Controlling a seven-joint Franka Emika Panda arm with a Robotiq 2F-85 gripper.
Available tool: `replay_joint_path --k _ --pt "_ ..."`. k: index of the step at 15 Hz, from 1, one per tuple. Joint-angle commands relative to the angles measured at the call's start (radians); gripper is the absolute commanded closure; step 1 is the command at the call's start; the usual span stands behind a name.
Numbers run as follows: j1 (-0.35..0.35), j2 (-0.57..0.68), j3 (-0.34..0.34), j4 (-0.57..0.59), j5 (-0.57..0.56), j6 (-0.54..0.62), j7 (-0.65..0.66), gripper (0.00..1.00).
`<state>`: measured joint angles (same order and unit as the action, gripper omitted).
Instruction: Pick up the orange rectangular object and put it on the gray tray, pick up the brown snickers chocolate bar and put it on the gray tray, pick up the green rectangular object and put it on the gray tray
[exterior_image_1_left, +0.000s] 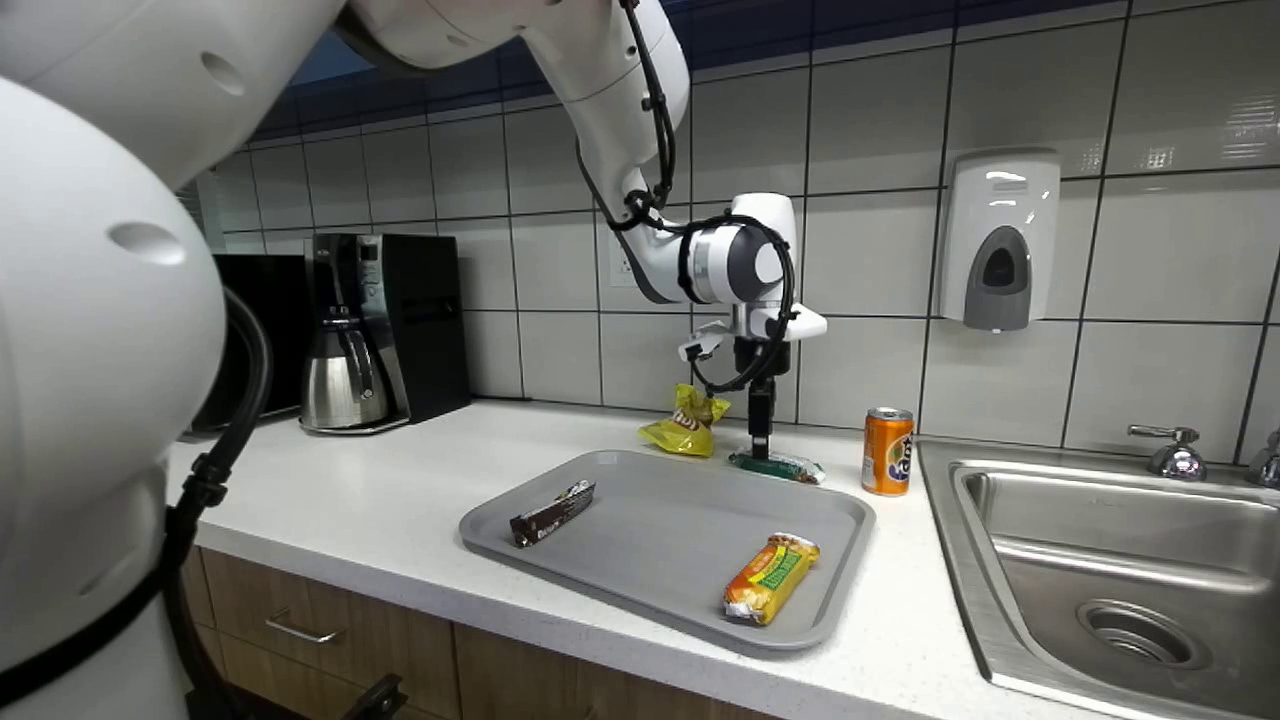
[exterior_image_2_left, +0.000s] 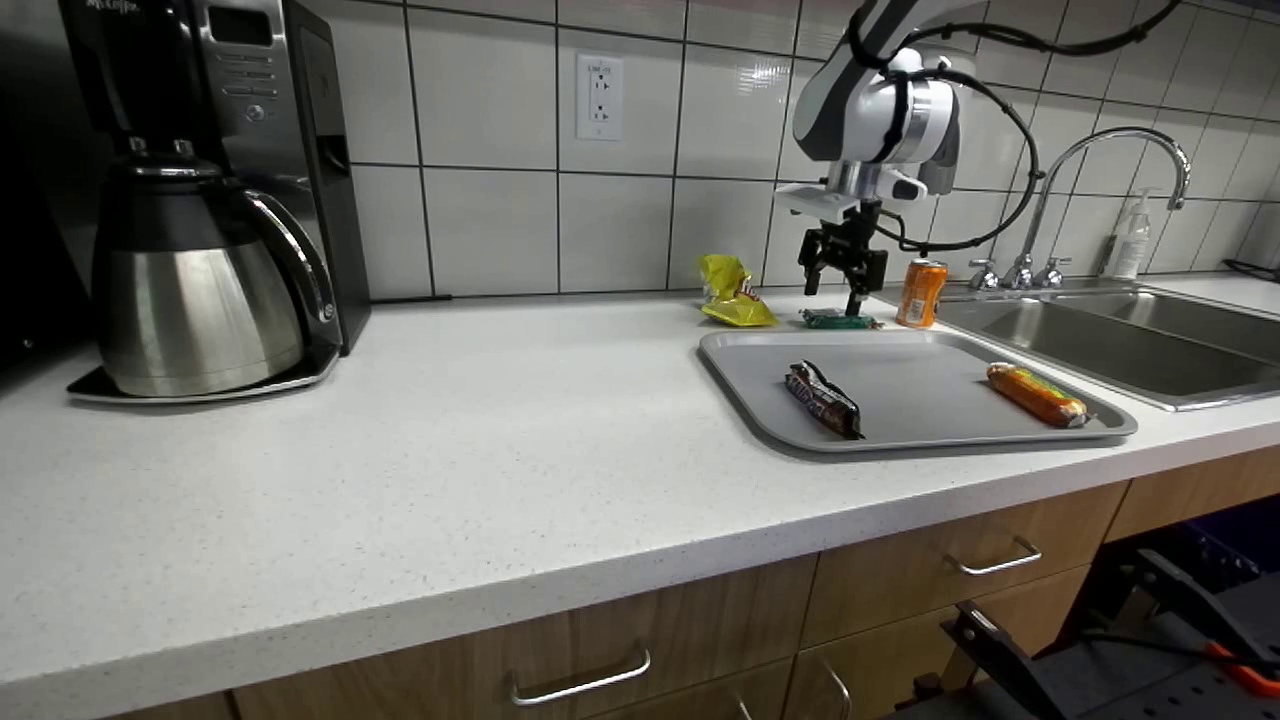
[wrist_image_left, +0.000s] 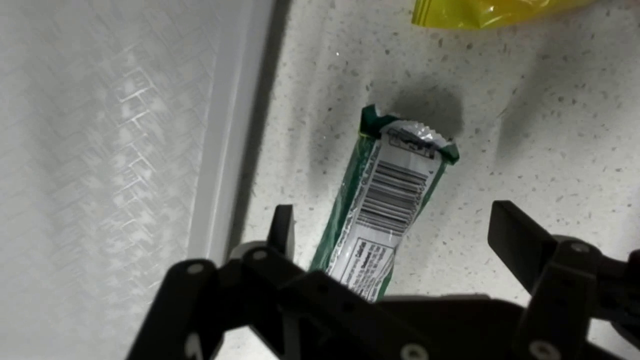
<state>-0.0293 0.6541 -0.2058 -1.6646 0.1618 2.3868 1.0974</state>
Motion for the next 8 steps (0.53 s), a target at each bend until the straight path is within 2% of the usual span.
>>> replay_joint_path --k 1,8 --pt "-0.008 0.038 -0.006 0.048 0.012 0.008 0.078 0.0" --pt "-0.009 0.076 -0.012 0.082 0.003 -0.001 0.165 0.0"
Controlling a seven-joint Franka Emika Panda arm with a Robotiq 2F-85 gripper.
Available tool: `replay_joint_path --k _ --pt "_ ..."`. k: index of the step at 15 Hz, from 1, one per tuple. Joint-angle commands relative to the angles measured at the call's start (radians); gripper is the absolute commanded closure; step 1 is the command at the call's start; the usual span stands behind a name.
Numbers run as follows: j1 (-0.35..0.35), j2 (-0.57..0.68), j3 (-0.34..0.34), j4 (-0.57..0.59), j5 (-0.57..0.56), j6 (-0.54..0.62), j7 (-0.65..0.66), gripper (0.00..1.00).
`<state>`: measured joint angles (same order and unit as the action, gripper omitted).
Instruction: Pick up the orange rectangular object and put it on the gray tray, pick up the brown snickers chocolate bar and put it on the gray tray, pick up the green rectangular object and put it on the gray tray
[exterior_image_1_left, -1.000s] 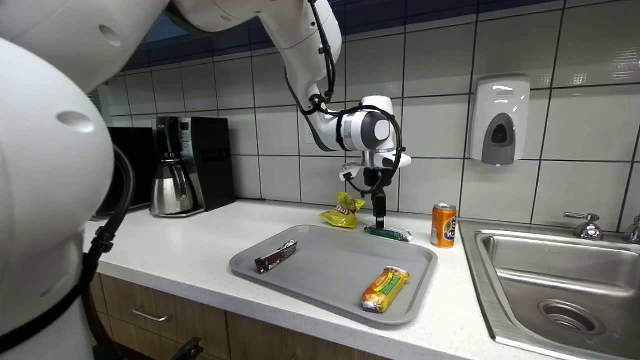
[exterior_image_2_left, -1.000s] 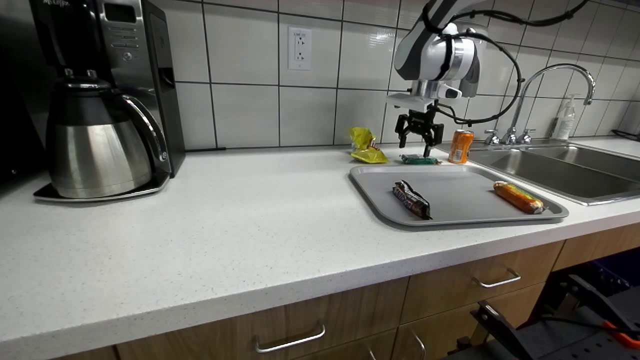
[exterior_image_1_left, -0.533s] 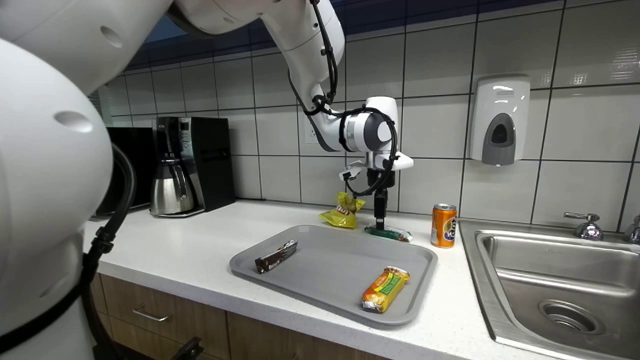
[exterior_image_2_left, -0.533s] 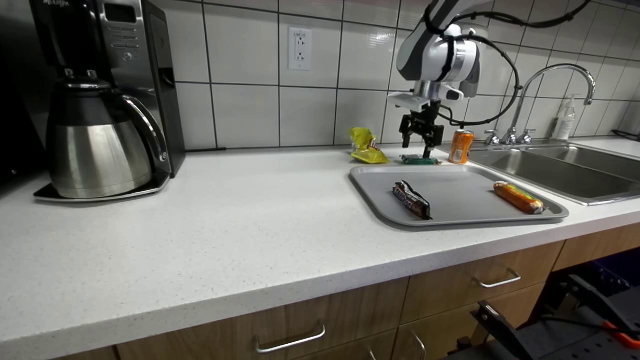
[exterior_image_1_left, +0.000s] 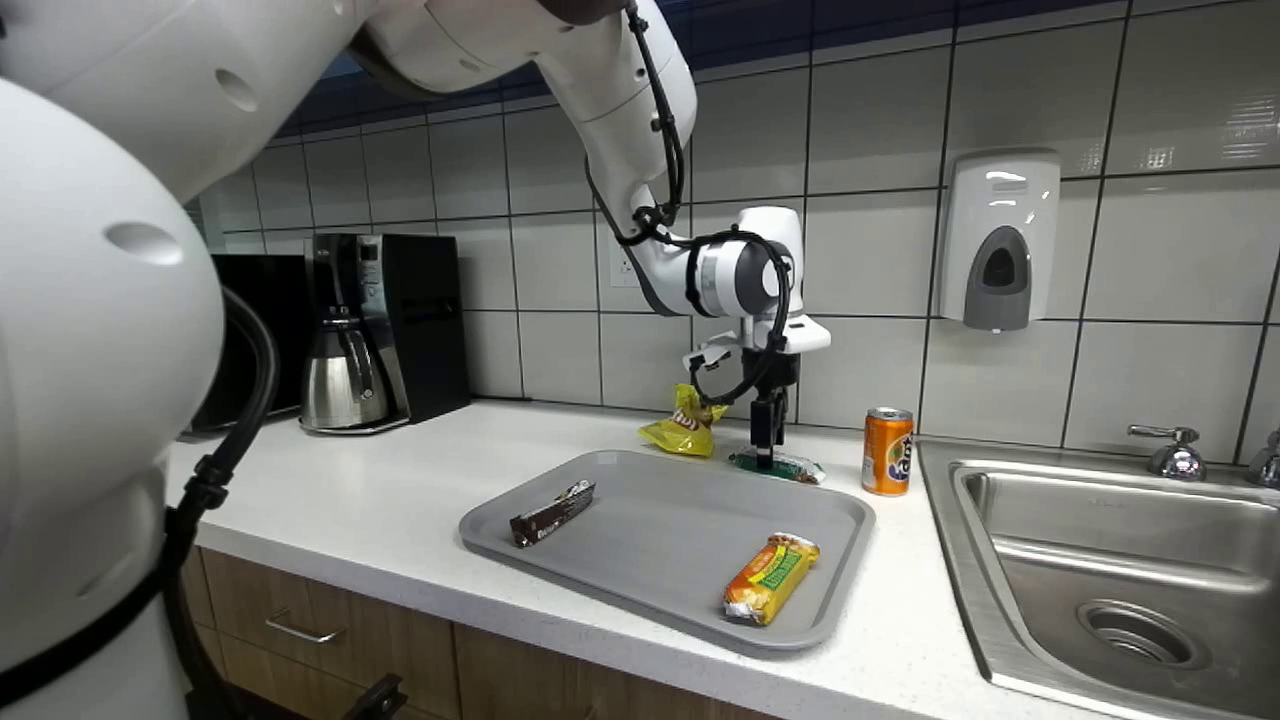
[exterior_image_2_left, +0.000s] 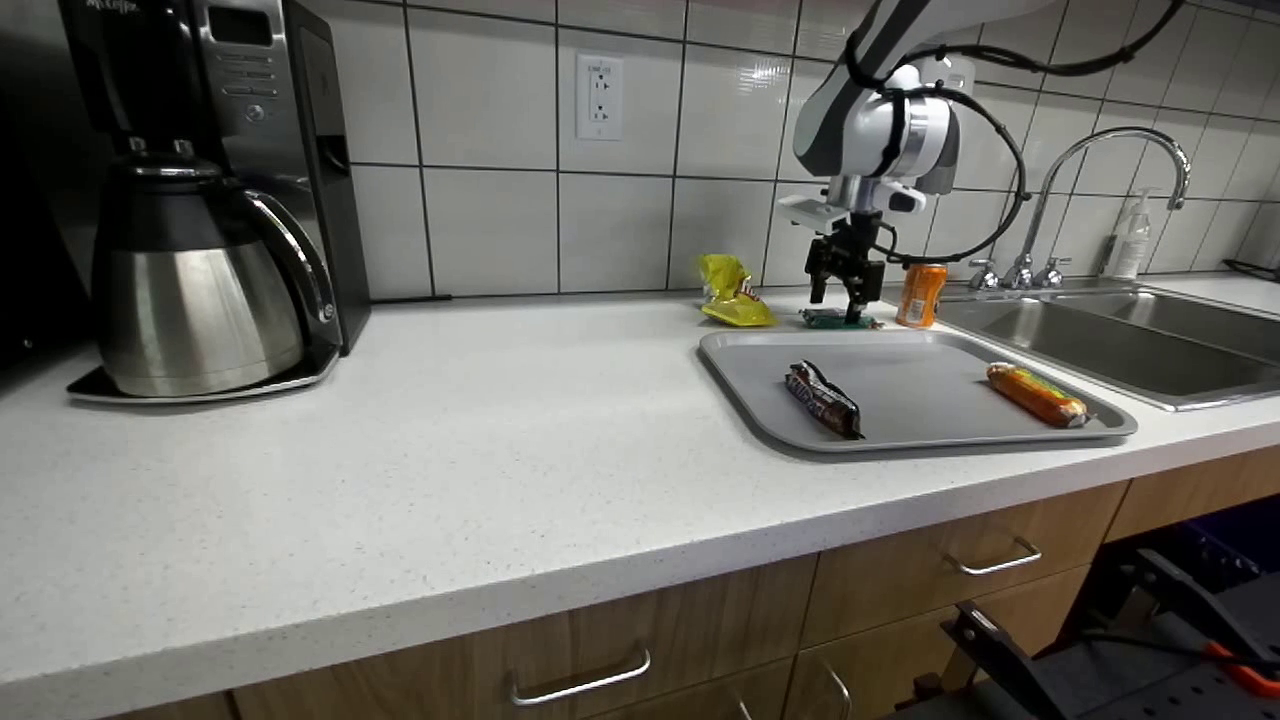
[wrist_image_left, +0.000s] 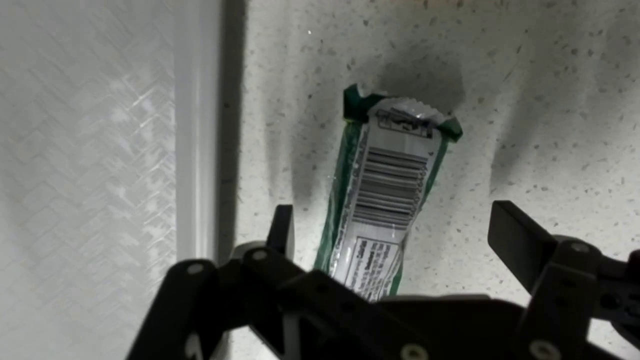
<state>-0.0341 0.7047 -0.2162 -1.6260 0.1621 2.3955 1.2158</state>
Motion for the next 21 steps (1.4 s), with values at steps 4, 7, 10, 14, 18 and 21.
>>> replay_joint_path --k 4,7,10,14,18,21 --pt "-0.007 0.031 0.0 0.055 0.002 -0.02 0.071 0.0" --pt "-0.009 0.03 0.0 0.06 0.001 -0.023 0.075 0.09" --pt "-0.011 0.029 -0.001 0.065 0.0 -0.024 0.074 0.42" --pt "-0.011 0.03 -0.001 0.069 -0.001 -0.029 0.075 0.73" --pt "-0.007 0.027 -0.008 0.068 -0.008 -0.031 0.081 0.9" --pt "-0.008 0.012 -0.008 0.059 -0.01 -0.034 0.074 0.92"
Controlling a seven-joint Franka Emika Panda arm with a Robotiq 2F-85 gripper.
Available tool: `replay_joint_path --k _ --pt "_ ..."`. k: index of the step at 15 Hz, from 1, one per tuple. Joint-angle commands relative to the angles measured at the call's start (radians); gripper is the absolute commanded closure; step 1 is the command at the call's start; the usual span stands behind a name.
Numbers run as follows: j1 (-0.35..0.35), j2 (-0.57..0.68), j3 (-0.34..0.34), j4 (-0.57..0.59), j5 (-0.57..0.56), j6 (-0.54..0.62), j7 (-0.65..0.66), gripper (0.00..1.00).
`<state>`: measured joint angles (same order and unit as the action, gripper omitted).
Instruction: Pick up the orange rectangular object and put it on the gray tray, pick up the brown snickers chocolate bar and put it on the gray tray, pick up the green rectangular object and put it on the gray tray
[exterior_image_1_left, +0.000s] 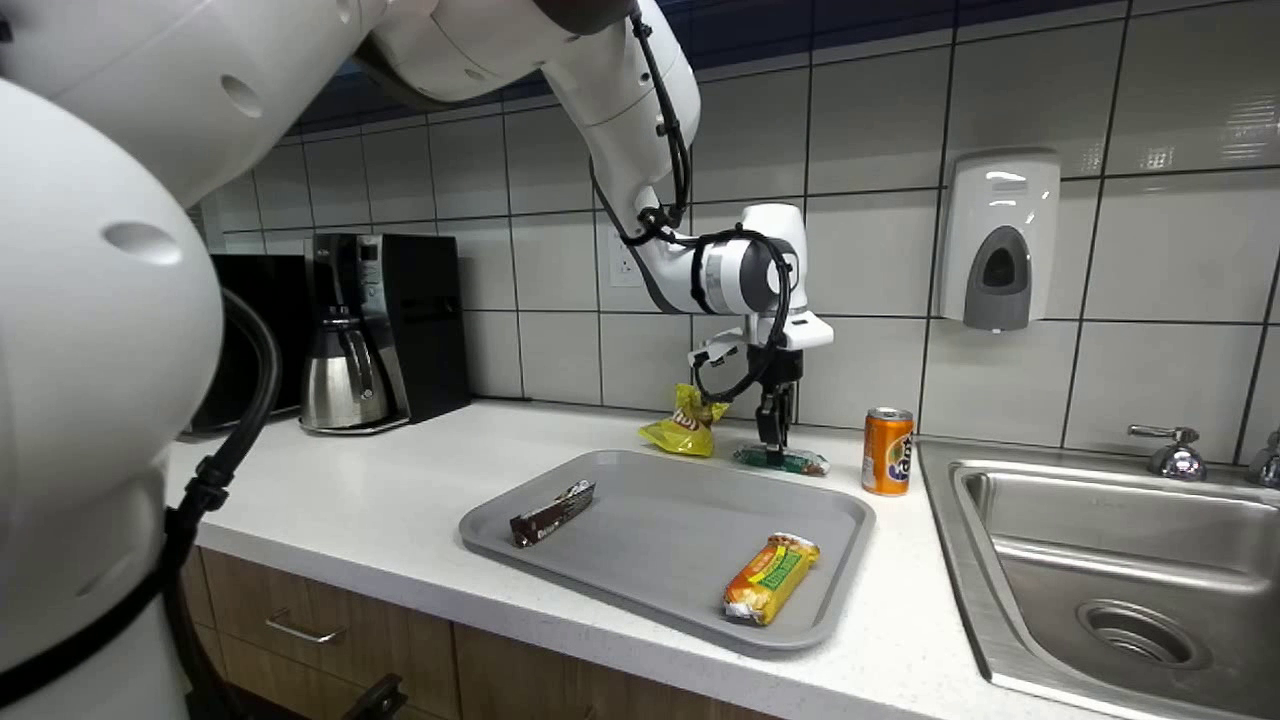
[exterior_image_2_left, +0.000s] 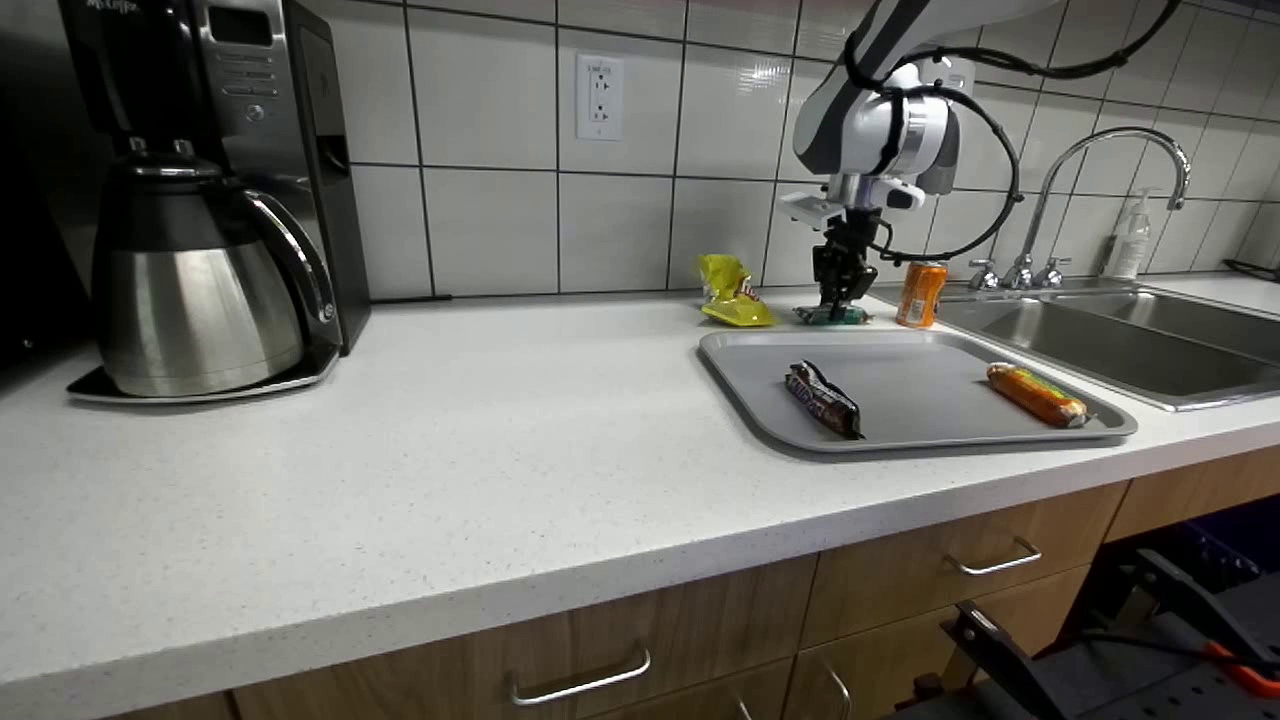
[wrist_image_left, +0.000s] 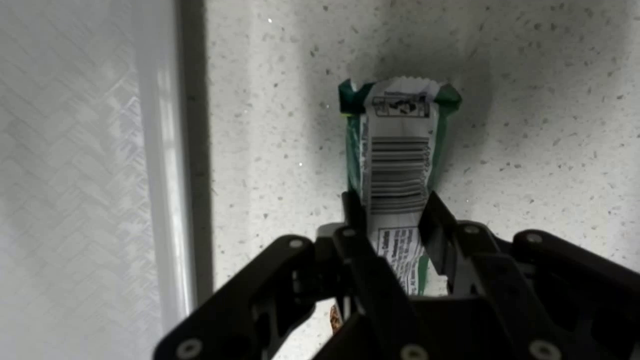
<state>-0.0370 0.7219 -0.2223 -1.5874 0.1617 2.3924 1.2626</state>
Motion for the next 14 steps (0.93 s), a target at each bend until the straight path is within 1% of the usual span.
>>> replay_joint_path --k 1,6,11,14 --pt "-0.008 -0.015 -0.001 0.013 -0.011 -0.045 0.018 0.92" --pt "-0.02 -0.067 0.009 -0.037 -0.008 -0.036 -0.028 0.92" --pt "-0.018 -0.117 0.012 -0.079 -0.015 -0.037 -0.057 0.92" --pt "-0.022 -0.158 0.019 -0.122 -0.013 -0.04 -0.095 0.92"
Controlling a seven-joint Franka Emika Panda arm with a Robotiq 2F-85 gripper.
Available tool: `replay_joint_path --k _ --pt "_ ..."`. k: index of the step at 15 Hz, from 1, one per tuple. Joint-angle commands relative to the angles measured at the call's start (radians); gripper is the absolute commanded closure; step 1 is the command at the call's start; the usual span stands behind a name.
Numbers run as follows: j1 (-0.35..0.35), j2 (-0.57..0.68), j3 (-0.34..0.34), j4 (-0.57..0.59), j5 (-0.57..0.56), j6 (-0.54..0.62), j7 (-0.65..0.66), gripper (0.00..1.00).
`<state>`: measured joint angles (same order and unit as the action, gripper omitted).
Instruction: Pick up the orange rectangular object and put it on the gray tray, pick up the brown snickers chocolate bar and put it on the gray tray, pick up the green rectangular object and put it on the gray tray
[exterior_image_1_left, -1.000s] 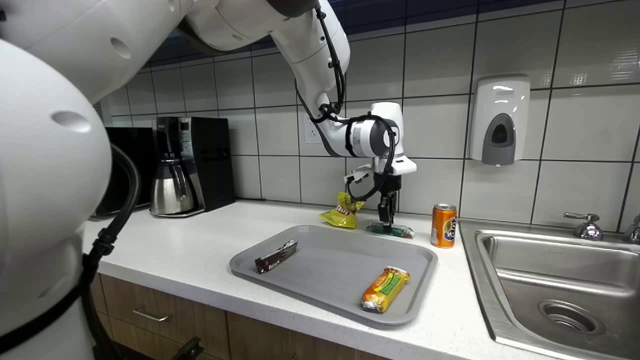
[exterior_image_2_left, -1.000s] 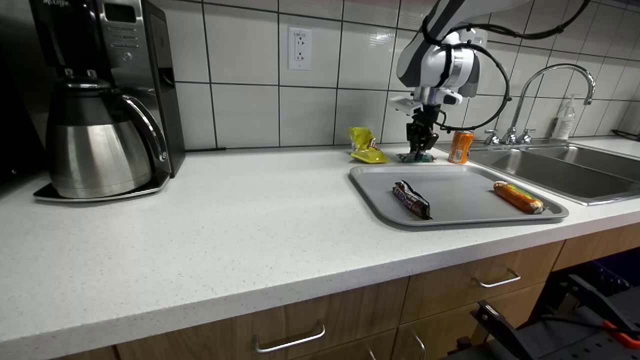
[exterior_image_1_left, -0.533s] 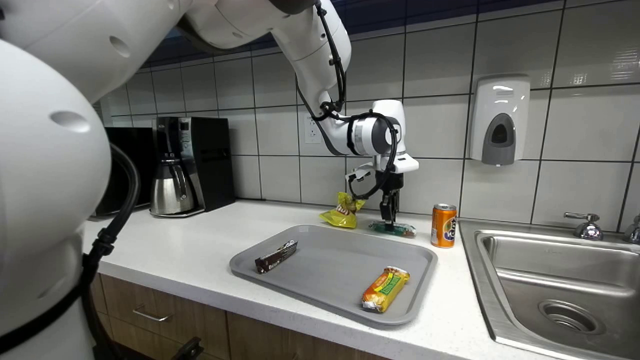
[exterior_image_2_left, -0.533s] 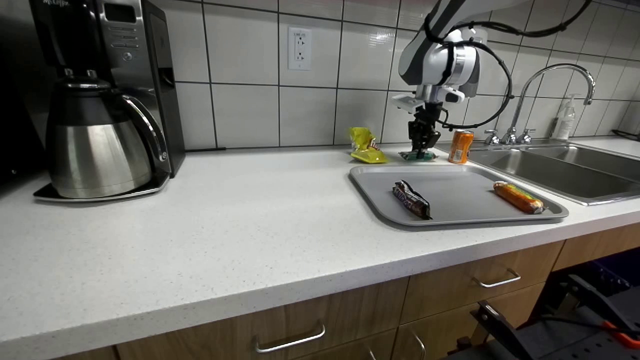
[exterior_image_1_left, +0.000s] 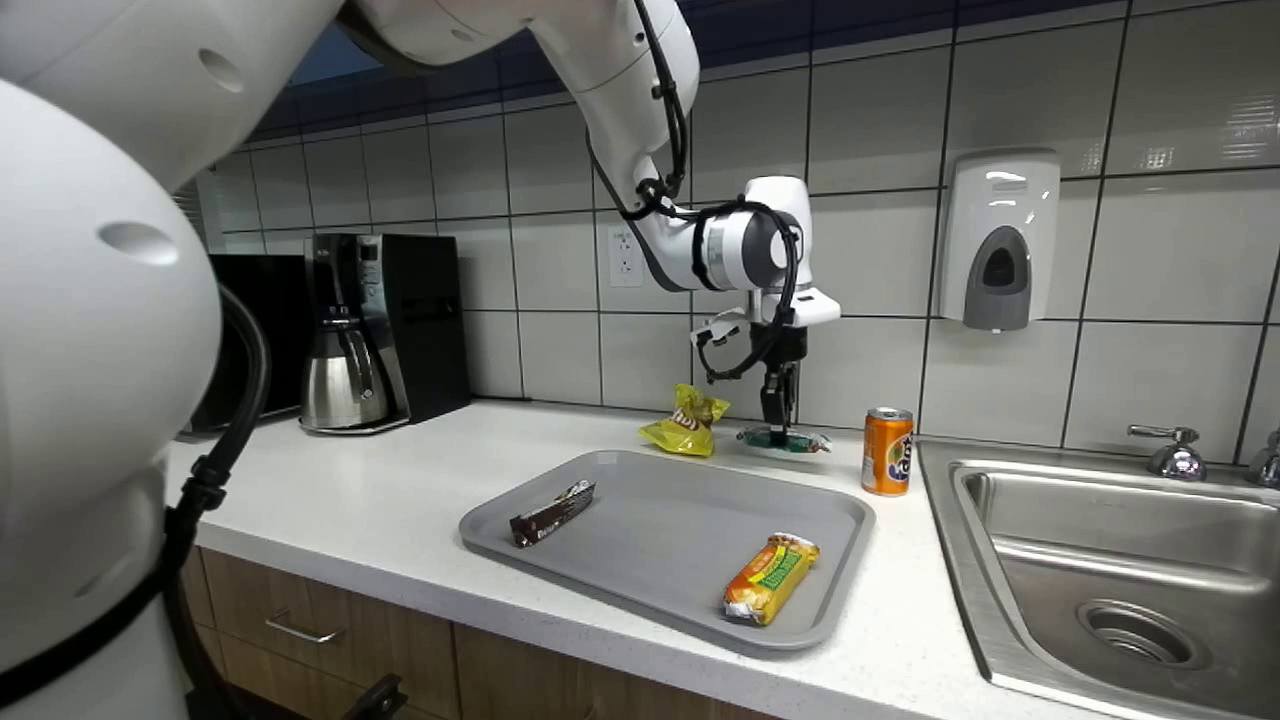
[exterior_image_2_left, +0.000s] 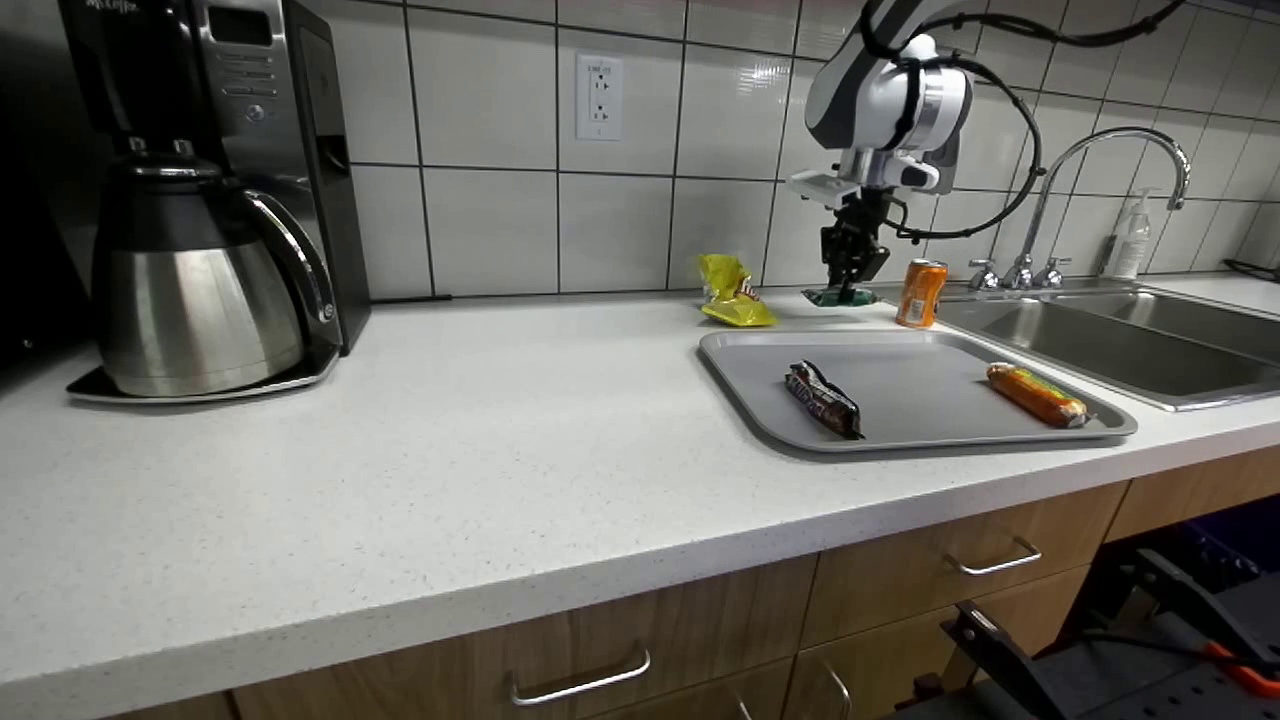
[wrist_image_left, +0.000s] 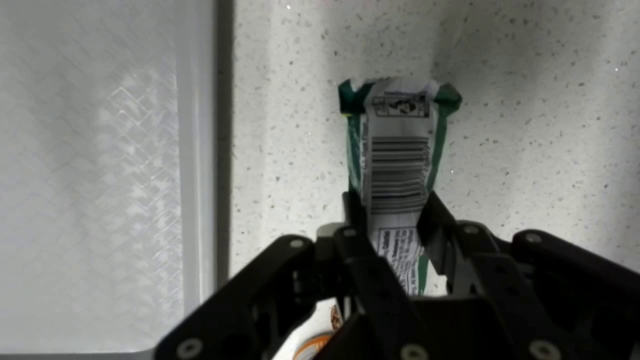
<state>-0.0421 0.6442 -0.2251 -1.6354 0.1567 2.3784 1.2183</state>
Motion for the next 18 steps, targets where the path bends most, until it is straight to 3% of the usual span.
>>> replay_joint_path --k 1,10,18 --pt "-0.018 -0.097 0.024 -0.095 -0.008 -0.024 -0.072 0.92" --pt "-0.005 -0.23 0.022 -0.282 -0.02 0.008 -0.222 0.92" --pt "0.021 -0.347 0.023 -0.461 -0.065 0.056 -0.281 0.92"
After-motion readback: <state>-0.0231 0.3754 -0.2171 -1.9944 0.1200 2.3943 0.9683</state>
